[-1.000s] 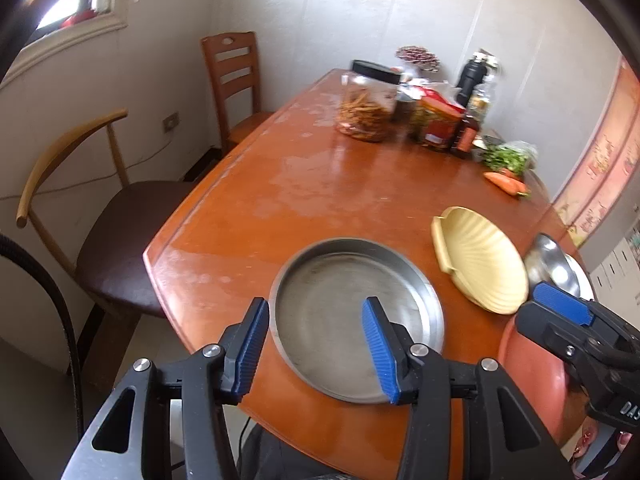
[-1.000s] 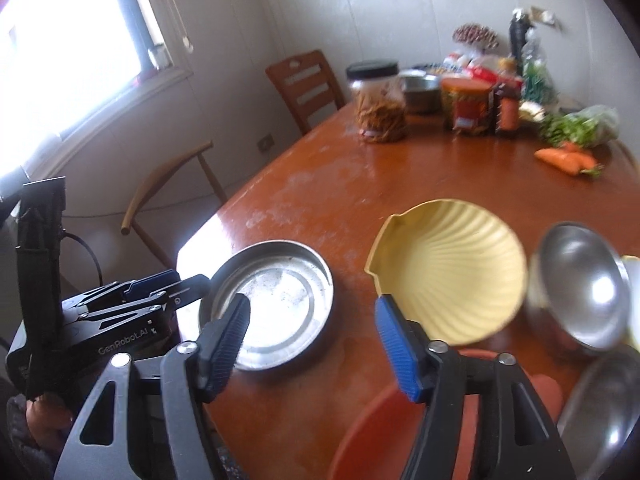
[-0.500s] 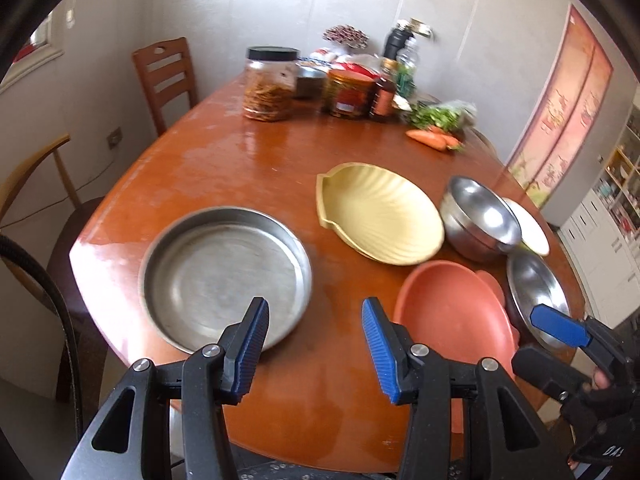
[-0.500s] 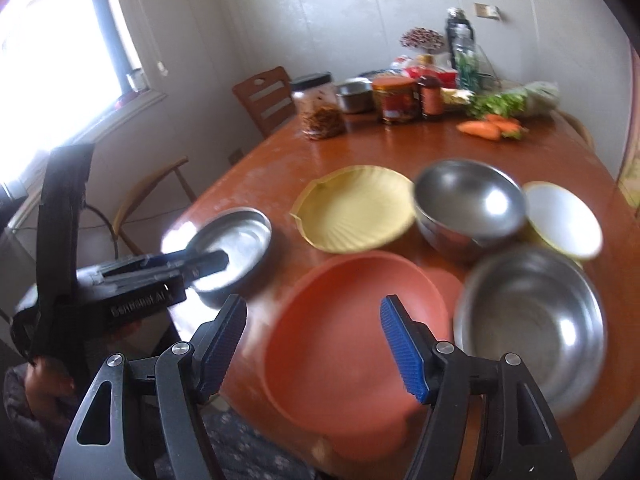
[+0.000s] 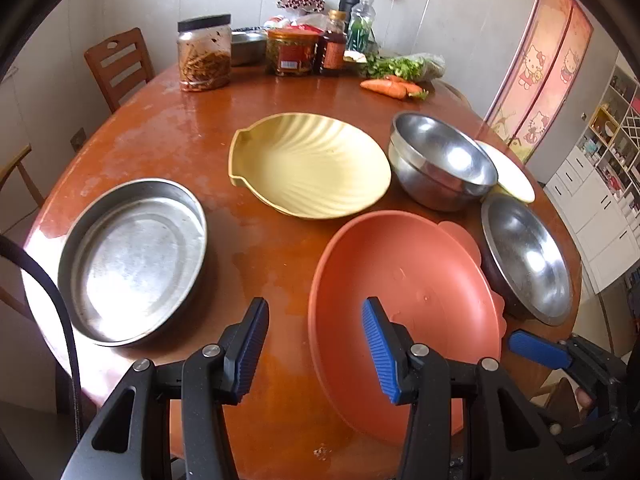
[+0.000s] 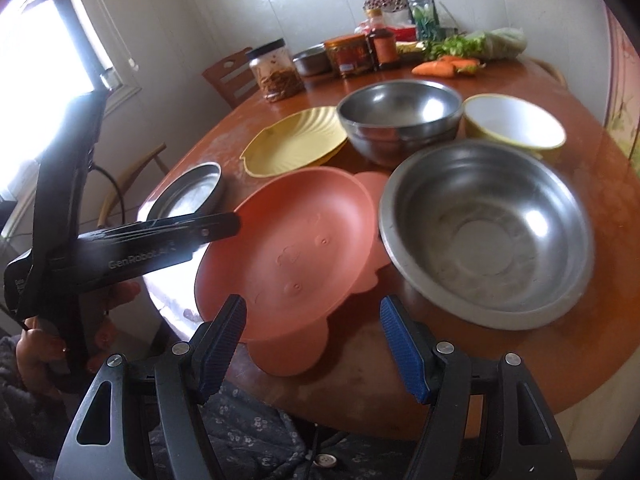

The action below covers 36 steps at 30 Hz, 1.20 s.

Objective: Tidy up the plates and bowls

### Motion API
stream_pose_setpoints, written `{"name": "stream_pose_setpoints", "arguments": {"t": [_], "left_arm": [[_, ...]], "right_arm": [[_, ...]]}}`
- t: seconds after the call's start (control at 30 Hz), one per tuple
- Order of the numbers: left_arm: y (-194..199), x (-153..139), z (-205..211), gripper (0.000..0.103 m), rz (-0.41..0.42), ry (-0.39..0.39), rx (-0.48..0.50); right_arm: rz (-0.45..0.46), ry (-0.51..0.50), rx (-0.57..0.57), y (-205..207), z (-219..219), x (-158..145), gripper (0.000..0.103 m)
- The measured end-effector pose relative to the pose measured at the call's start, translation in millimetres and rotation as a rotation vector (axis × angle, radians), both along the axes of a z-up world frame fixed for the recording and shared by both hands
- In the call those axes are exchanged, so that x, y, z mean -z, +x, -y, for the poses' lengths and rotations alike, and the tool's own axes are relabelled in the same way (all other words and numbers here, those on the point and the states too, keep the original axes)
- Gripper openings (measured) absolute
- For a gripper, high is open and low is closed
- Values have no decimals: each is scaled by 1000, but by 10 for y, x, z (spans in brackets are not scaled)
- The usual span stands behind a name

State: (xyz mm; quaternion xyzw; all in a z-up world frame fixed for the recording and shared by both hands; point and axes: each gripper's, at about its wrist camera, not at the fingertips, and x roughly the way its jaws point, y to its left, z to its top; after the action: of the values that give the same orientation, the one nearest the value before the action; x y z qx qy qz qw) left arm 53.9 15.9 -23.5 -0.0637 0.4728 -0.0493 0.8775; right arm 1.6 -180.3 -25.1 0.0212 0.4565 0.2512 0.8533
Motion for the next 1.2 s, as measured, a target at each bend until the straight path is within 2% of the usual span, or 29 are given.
{"name": "stream_pose_setpoints", "arguments": {"t": [0.2, 0.3, 0.4, 0.8, 1.2], "left_arm": [[63, 113, 69, 48, -31, -35, 38], [62, 134, 113, 48, -37, -71, 78], [43, 125, 136, 48, -28, -48, 81], [-80, -15, -140, 48, 3, -61, 30], [-261, -289, -734, 48, 89, -58, -90]], "right_arm": [[-6, -8, -18, 85, -84, 110, 71], [6, -24, -35, 107, -149, 129, 65], [23, -52, -46, 123, -195, 128, 62], [70, -68, -98, 129, -427, -11, 62], [128, -88, -214, 171, -1063, -213, 62]]}}
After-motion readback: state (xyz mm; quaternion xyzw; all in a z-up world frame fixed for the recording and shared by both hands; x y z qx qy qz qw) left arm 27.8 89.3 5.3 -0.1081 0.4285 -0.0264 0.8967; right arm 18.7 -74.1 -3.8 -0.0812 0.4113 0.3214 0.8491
